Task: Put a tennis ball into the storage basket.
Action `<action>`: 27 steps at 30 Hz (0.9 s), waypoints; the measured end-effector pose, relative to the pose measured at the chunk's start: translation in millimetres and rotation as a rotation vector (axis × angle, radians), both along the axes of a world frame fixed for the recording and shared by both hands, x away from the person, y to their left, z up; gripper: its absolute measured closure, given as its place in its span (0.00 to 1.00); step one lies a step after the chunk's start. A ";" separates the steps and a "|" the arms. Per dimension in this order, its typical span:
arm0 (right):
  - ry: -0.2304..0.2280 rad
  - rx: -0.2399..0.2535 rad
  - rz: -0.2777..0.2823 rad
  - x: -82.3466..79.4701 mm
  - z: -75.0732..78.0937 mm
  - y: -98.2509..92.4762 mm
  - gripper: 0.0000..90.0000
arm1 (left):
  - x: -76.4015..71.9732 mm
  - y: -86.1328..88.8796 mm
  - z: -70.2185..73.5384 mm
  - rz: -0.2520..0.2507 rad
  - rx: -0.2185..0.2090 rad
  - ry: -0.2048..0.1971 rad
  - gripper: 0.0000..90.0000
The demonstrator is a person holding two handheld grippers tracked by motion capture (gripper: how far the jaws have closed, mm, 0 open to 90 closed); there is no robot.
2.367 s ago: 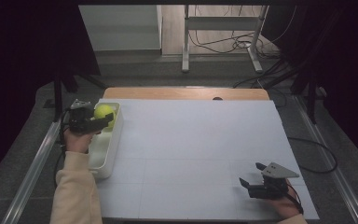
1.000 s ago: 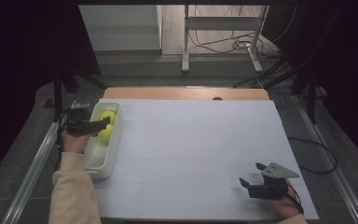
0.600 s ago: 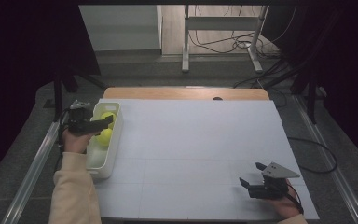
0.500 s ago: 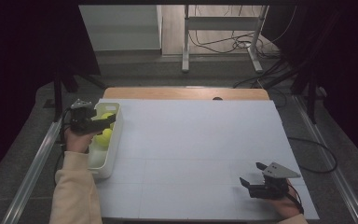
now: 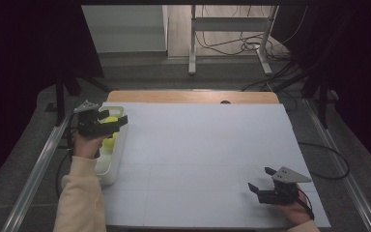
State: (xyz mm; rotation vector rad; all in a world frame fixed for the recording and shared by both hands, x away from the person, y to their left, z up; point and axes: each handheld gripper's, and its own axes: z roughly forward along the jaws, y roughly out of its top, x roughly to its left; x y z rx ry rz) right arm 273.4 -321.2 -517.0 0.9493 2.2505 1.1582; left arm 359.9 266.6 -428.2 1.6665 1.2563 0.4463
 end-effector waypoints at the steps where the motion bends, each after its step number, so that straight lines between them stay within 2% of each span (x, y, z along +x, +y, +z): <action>1: 0.000 0.000 0.000 0.0 0.0 0.0 0.14 | 0.0 -1.6 0.2 -0.007 0.001 -0.001 0.13; 6: -0.003 -0.013 0.003 -0.1 -0.2 2.5 0.14 | -1.9 -13.2 2.2 -0.046 0.013 0.000 0.13; 10: 0.001 -0.014 0.002 0.7 -0.5 3.6 0.14 | -10.7 -21.9 8.0 -0.070 0.048 -0.030 0.13; 16: 0.000 -0.026 0.011 2.6 -0.7 6.4 0.14 | -22.9 -34.1 10.7 -0.119 0.042 -0.058 0.13; 22: -0.003 -0.029 0.013 2.7 -0.6 7.4 0.14 | -38.4 -51.8 6.3 -0.185 0.068 -0.092 0.13; 24: -0.002 -0.027 0.015 3.1 -1.1 7.4 0.14 | -43.8 -60.0 1.3 -0.217 0.083 -0.090 0.13; 27: -0.001 -0.032 0.014 3.0 -1.0 7.7 0.14 | -47.0 -66.4 -3.9 -0.246 0.080 -0.084 0.13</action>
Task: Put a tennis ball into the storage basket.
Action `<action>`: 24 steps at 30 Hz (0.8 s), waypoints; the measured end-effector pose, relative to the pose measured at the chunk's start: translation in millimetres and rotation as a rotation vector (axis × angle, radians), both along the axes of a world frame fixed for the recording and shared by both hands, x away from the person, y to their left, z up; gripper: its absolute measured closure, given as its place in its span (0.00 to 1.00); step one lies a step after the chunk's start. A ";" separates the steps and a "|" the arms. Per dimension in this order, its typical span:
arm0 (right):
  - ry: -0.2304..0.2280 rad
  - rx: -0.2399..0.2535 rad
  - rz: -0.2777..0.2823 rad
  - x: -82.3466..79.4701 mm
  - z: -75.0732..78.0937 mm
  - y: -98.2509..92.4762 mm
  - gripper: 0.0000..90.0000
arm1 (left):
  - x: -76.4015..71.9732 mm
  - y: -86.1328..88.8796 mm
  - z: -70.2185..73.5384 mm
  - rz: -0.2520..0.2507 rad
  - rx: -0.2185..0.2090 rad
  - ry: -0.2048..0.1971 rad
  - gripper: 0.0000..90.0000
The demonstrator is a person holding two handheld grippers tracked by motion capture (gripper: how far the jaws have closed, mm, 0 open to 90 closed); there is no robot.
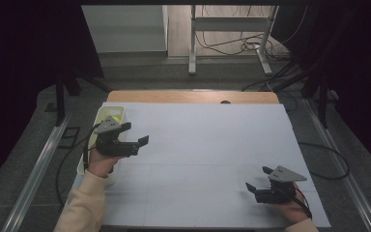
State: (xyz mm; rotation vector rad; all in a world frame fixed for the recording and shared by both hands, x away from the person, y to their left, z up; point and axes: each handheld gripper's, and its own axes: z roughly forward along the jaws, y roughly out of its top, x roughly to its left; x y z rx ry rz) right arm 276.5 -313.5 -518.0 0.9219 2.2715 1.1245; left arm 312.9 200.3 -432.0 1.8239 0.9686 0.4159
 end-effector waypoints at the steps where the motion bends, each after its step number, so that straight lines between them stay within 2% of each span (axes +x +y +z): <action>1: -0.001 -0.003 -0.002 -0.1 0.0 0.1 0.14 | -0.7 -1.9 -1.4 -0.005 -0.001 0.005 0.13; 3: -0.001 0.000 0.000 -0.2 0.0 0.0 0.14 | -2.9 -7.2 -5.8 -0.016 0.001 0.011 0.13; 6: 0.000 0.002 -0.001 -0.3 0.1 0.0 0.14 | -7.2 -15.4 -11.9 -0.036 0.029 0.026 0.12; 8: 0.000 0.002 0.000 -0.3 0.0 0.0 0.14 | -10.3 -17.9 -14.3 -0.043 0.026 0.028 0.12; 16: 0.001 0.003 0.001 -0.5 0.0 0.1 0.14 | -20.5 -24.6 -26.7 -0.060 0.024 0.067 0.13; 22: 0.005 0.001 0.002 -0.1 -0.4 0.2 0.14 | -28.0 -26.2 -38.1 -0.074 0.038 0.099 0.13; 24: 0.005 0.000 0.002 0.0 -0.9 0.2 0.14 | -33.9 -25.7 -47.1 -0.074 0.053 0.110 0.13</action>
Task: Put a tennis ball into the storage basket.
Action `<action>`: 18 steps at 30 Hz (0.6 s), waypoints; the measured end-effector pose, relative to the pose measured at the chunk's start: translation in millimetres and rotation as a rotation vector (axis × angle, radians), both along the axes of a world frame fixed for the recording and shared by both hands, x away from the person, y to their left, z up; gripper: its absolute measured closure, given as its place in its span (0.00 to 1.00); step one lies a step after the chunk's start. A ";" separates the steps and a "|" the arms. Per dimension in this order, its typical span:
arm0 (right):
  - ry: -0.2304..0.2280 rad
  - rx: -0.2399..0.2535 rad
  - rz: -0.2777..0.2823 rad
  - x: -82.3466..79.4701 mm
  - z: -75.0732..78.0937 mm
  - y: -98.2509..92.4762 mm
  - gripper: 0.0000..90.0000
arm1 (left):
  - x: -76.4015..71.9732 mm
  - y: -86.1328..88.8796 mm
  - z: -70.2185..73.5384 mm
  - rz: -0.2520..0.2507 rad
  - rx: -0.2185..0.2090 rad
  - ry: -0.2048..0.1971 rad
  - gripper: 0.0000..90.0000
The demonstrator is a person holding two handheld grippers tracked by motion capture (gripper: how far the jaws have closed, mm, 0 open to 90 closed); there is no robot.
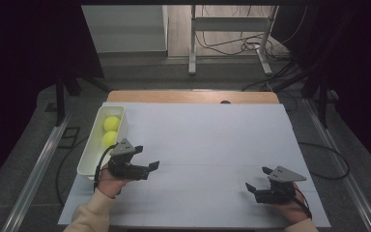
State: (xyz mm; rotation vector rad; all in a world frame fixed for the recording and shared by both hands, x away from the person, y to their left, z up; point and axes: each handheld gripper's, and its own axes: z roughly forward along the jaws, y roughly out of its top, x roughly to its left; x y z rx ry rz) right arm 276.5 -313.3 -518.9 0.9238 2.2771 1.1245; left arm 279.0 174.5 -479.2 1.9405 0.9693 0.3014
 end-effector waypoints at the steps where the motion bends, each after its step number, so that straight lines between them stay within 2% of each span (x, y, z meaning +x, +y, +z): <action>1: 0.001 0.001 0.000 0.1 -0.2 0.0 0.14 | -2.7 -0.3 -2.1 -0.008 0.006 -0.011 0.13; 5: 0.004 -0.006 -0.003 0.3 -0.8 0.4 0.14 | -10.8 -4.8 -6.2 -0.020 0.029 -0.027 0.14; 11: 0.007 -0.006 -0.007 0.8 -1.6 0.4 0.14 | -24.4 -9.8 -23.1 -0.041 0.053 -0.010 0.14; 13: 0.008 -0.009 -0.009 0.6 -1.8 0.8 0.14 | -25.7 -9.8 -25.6 -0.033 0.057 -0.012 0.13; 14: 0.009 -0.013 -0.009 0.4 -1.7 0.9 0.14 | -28.1 -9.3 -30.8 -0.004 0.045 -0.018 0.14; 18: 0.011 -0.009 -0.005 0.4 -2.1 1.5 0.14 | -29.4 -7.5 -31.7 0.010 0.042 -0.026 0.14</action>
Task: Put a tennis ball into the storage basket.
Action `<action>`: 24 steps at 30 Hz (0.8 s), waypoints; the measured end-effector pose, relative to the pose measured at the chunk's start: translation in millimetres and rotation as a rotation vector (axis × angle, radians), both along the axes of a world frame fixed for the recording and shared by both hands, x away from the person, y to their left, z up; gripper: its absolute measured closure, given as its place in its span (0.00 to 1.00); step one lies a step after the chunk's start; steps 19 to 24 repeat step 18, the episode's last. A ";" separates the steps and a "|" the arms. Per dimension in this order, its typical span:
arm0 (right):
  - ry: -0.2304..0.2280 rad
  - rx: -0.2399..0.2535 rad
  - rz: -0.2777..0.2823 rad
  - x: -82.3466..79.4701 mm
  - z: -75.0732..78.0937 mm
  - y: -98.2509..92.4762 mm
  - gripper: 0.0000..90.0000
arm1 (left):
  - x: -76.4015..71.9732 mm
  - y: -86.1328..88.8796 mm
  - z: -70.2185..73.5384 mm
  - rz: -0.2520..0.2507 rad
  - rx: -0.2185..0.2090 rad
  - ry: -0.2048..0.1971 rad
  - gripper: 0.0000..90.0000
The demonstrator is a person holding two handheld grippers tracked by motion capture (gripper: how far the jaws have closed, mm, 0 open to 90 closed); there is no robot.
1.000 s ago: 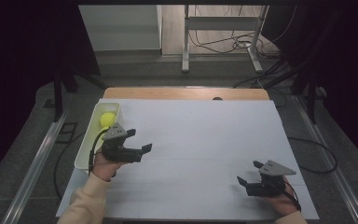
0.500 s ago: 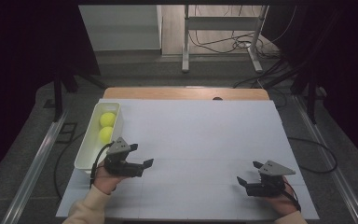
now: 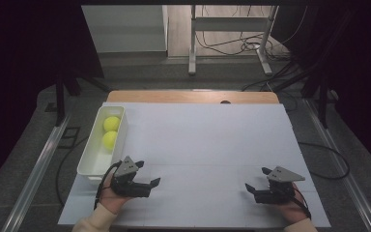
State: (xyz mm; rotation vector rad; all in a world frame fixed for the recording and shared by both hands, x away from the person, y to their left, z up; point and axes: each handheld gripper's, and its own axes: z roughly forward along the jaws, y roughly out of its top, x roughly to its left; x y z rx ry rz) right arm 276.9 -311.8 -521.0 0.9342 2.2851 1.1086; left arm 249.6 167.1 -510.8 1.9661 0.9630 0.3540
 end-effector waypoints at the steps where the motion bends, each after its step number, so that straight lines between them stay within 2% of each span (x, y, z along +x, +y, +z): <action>1: 0.001 0.003 0.001 -0.5 0.2 0.5 0.14 | -1.2 1.4 -0.4 0.001 -0.019 0.001 0.14; 10: -0.015 0.016 0.030 -2.4 1.4 2.3 0.14 | 0.2 1.3 -2.6 -0.001 -0.008 0.004 0.14; 24: -0.012 0.014 0.031 -3.0 1.7 1.7 0.14 | 1.3 0.9 -1.6 0.002 -0.010 0.001 0.14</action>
